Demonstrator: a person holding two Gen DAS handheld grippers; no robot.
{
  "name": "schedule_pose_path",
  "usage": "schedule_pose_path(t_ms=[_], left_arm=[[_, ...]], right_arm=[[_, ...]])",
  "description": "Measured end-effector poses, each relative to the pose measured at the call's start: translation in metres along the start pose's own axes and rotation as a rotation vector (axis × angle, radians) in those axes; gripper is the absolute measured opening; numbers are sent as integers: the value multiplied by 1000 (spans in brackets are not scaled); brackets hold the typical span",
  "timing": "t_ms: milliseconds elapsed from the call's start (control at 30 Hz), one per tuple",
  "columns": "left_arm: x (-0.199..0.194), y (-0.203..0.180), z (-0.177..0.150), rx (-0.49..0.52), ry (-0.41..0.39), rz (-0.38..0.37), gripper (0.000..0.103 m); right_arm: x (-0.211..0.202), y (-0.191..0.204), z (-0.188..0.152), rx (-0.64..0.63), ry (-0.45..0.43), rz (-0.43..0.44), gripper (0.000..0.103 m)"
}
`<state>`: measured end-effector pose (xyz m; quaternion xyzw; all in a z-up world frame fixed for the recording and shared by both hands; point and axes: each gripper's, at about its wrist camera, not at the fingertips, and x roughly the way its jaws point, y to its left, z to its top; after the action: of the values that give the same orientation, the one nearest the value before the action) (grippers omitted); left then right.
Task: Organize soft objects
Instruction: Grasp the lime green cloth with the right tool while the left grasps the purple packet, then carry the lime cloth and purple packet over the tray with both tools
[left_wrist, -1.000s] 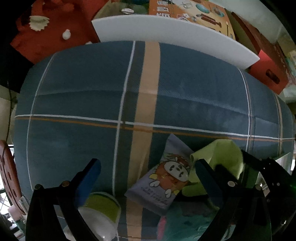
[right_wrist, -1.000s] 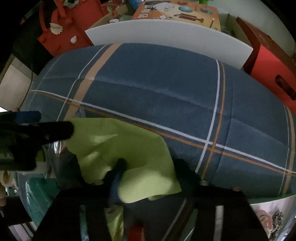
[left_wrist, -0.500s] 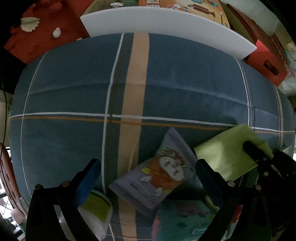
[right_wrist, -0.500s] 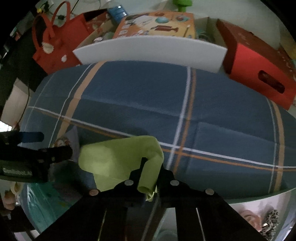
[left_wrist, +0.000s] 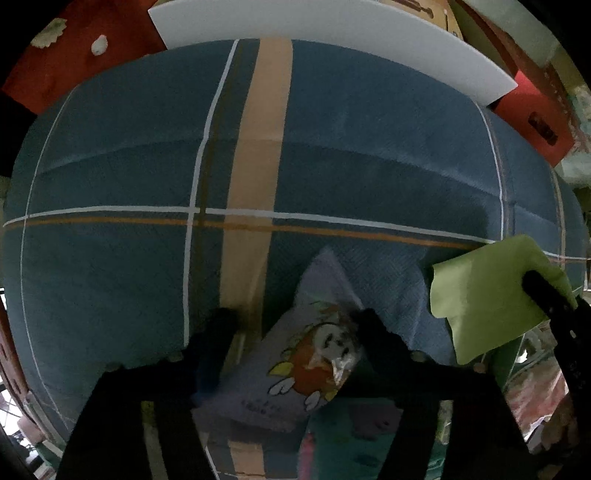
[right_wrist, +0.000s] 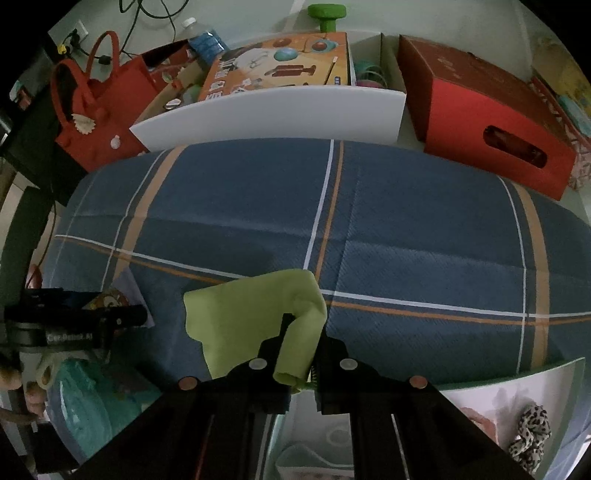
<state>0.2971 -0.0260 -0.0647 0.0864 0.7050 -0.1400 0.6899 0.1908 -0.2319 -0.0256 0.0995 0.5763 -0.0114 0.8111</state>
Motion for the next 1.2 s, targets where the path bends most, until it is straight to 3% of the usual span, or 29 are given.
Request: schedule_pose_path(t_ms=[67, 233, 567, 733, 1200], left_arm=[[-3, 4, -3, -4, -12, -16, 45], [-17, 8, -7, 9, -54, -29, 38], [-70, 7, -32, 29, -194, -37, 38], [-100, -13, -53, 23, -247, -41, 37], [-176, -62, -125, 78, -338, -70, 37]], right_arm=[[-2, 1, -1, -2, -3, 0, 9], [-10, 3, -4, 2, -18, 1, 9], [-58, 4, -14, -6, -74, -1, 9], [-99, 4, -24, -13, -117, -10, 9], [-216, -29, -86, 20, -231, -44, 9]])
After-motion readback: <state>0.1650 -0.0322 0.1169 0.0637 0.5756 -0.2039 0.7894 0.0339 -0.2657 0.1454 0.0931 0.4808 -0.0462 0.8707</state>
